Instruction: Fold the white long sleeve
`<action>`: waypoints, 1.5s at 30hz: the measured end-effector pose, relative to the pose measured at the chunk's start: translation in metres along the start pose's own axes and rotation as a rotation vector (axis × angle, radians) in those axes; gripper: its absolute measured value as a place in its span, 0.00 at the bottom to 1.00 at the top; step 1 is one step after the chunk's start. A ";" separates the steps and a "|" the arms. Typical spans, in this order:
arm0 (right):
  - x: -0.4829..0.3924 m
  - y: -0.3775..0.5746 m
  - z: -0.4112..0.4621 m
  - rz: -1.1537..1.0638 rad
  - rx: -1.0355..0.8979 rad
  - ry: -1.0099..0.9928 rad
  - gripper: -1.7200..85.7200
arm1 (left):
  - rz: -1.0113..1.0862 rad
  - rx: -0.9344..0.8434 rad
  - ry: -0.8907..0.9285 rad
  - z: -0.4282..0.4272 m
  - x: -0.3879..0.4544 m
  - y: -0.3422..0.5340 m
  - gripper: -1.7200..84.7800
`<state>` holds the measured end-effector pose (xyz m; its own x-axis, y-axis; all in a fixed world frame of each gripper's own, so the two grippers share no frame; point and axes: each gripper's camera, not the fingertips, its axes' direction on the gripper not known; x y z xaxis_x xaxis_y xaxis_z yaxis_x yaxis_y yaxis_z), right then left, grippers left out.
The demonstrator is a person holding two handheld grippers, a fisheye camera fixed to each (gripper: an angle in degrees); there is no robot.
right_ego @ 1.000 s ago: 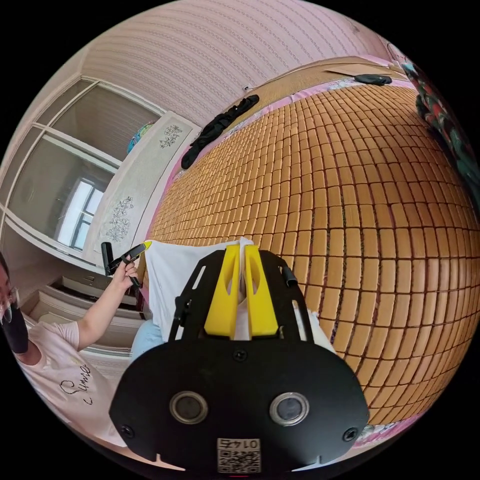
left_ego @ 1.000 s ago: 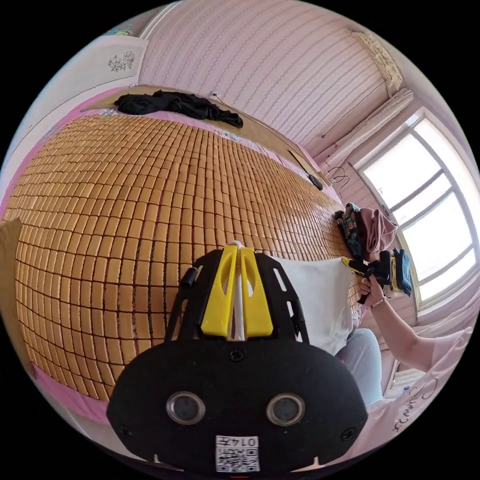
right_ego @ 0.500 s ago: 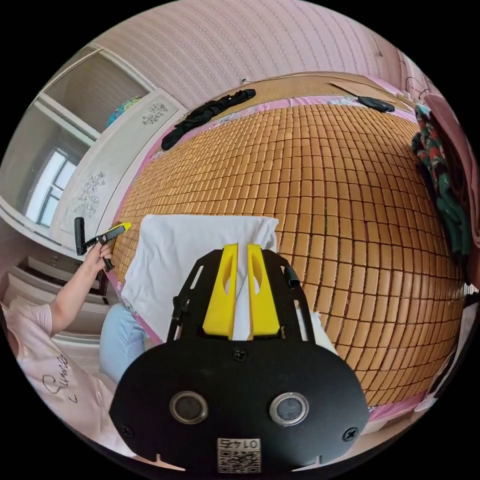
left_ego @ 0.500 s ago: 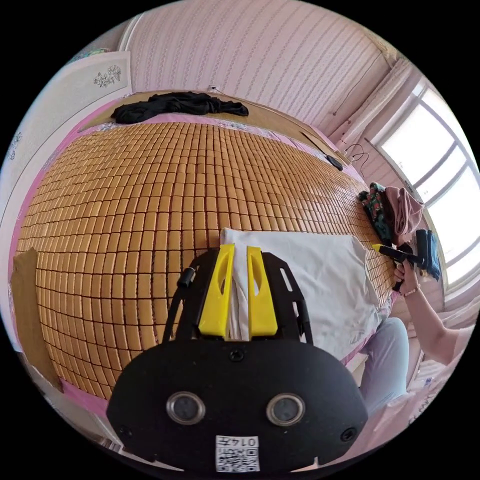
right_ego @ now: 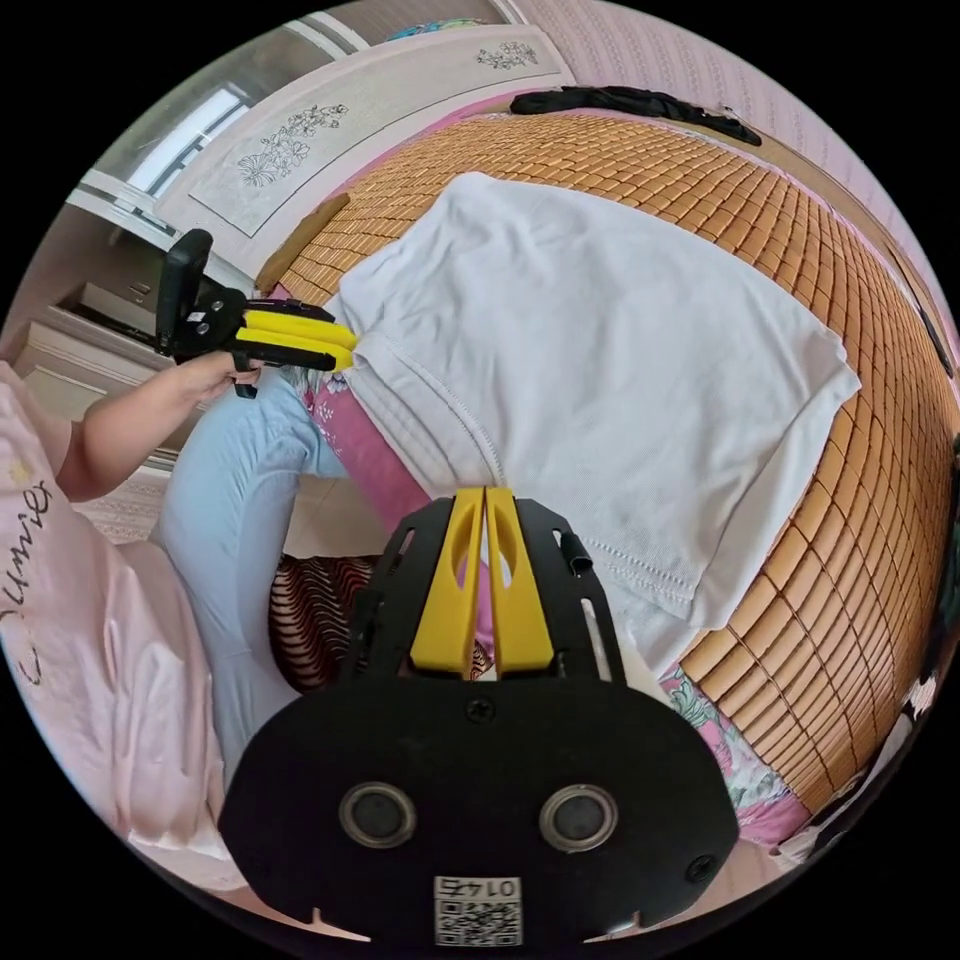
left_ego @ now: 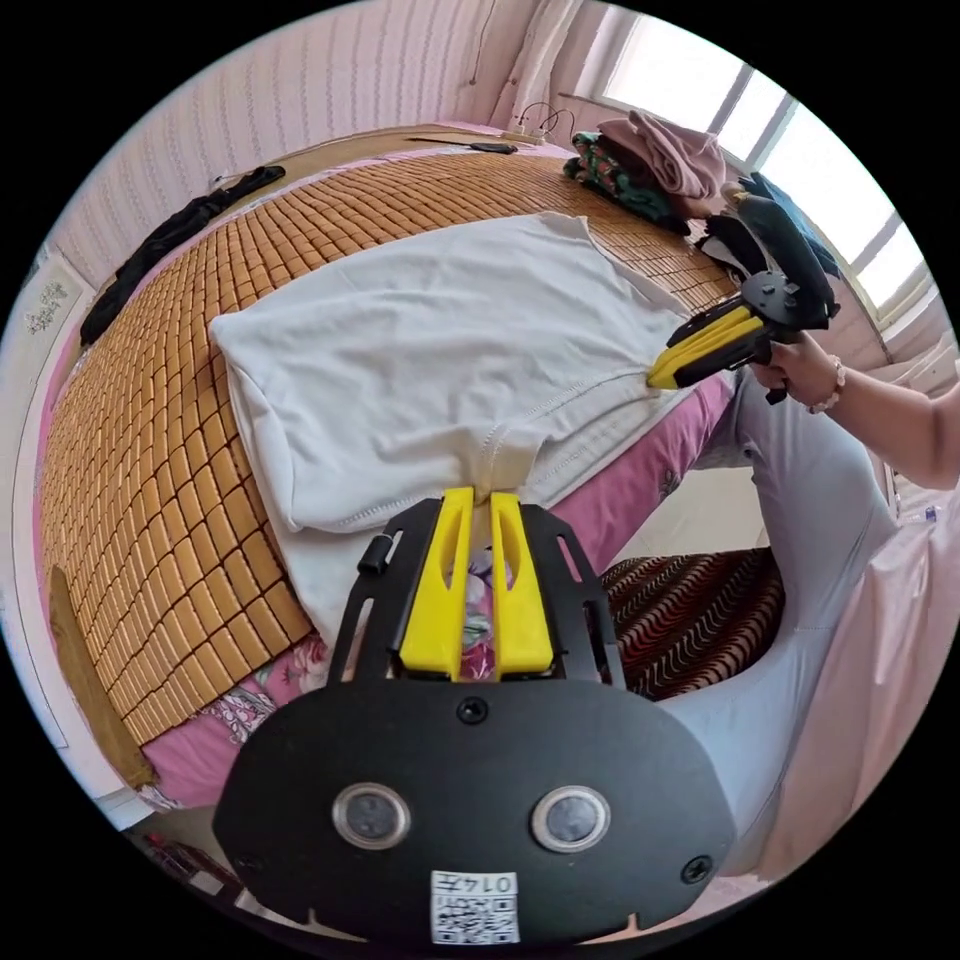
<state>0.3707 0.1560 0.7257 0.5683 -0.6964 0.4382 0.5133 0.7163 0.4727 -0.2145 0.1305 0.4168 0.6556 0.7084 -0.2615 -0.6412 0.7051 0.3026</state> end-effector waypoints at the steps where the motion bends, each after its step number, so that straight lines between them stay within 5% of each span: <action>1: 0.000 0.002 0.005 -0.005 -0.008 -0.009 0.02 | -0.015 -0.007 0.016 -0.001 0.000 0.003 0.03; 10: -0.014 0.002 0.084 -0.070 -0.106 0.006 0.02 | -0.036 -0.052 0.043 0.008 0.001 0.041 0.01; 16: 0.002 -0.008 0.100 0.109 0.069 -0.197 0.02 | -0.040 0.022 0.026 -0.010 0.016 0.058 0.01; 22: -0.013 -0.025 0.175 0.113 -0.045 0.027 0.02 | -0.055 0.262 -0.016 -0.011 0.068 0.056 0.01; 27: -0.025 -0.051 0.212 0.050 -0.153 0.072 0.02 | -0.106 0.099 -0.019 0.063 0.097 0.055 0.01; 37: -0.018 -0.232 0.224 -0.054 -0.056 0.286 0.02 | -0.081 0.276 -0.090 0.040 0.129 0.052 0.01; 45: -0.011 -0.294 0.292 -0.071 -0.255 0.389 0.02 | -0.157 0.278 -0.111 0.093 0.137 0.061 0.01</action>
<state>0.0263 -0.0599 0.8050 0.6998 -0.7110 0.0690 0.6738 0.6891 0.2666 -0.1264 0.2673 0.4849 0.7868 0.5736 -0.2281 -0.4059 0.7592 0.5088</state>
